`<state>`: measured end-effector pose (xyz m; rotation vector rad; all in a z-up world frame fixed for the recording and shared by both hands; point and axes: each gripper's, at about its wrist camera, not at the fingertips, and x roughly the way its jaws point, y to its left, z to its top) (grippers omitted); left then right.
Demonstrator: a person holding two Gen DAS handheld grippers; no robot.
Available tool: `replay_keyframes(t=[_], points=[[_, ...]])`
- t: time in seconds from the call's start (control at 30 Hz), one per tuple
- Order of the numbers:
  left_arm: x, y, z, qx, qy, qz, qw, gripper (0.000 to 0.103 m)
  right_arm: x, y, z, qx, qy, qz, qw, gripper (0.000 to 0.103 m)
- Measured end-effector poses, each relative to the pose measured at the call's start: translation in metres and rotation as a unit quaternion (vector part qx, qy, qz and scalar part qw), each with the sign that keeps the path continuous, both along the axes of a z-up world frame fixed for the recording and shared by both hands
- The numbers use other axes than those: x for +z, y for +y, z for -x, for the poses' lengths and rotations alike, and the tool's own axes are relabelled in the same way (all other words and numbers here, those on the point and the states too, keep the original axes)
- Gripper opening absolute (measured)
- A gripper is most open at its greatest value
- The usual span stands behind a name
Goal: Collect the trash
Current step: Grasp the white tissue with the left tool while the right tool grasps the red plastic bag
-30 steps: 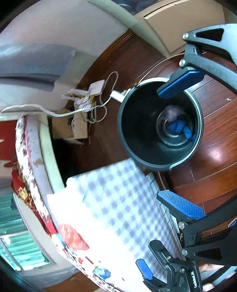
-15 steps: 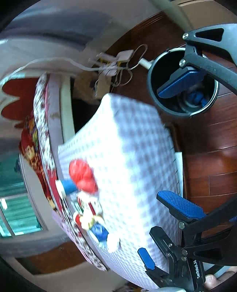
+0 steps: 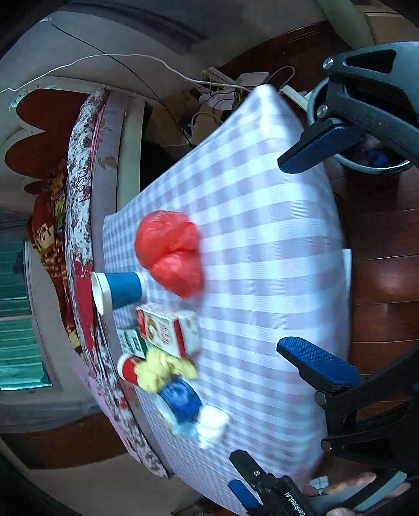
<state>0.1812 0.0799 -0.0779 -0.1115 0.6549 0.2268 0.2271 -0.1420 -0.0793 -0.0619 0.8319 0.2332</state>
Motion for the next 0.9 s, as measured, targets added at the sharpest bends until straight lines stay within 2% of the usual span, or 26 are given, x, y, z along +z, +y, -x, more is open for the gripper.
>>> replay_keyframes(t=[0.1, 0.33, 0.5, 0.6, 0.67, 0.7, 0.9], points=[[-0.006, 0.012, -0.017, 0.013, 0.009, 0.001, 0.9999, 0.102, 0.004, 0.003, -0.023, -0.012, -0.014, 0.001, 1.0, 0.102], [-0.018, 0.018, -0.055, 0.022, 0.036, -0.01, 0.9991, 0.102, 0.008, 0.005, -0.083, -0.03, -0.01, -0.013, 0.999, 0.102], [-0.026, 0.018, -0.061, 0.025, 0.056, -0.014, 0.998, 0.1, 0.004, 0.015, -0.11, -0.023, 0.003, -0.003, 1.0, 0.102], [-0.03, 0.021, -0.063, 0.026, 0.066, -0.009, 0.9974, 0.096, -0.005, 0.02, -0.118, -0.013, 0.019, 0.001, 1.0, 0.09], [-0.033, 0.024, -0.062, 0.026, 0.07, -0.002, 0.9972, 0.089, -0.013, 0.021, -0.121, -0.007, 0.033, -0.005, 0.999, 0.079], [-0.034, 0.026, -0.062, 0.026, 0.072, 0.001, 0.9971, 0.087, -0.015, 0.021, -0.121, -0.006, 0.036, -0.008, 0.999, 0.078], [-0.031, 0.028, -0.056, 0.004, 0.06, 0.018, 0.9981, 0.055, -0.018, 0.023, -0.11, 0.012, 0.03, -0.01, 0.999, 0.045]])
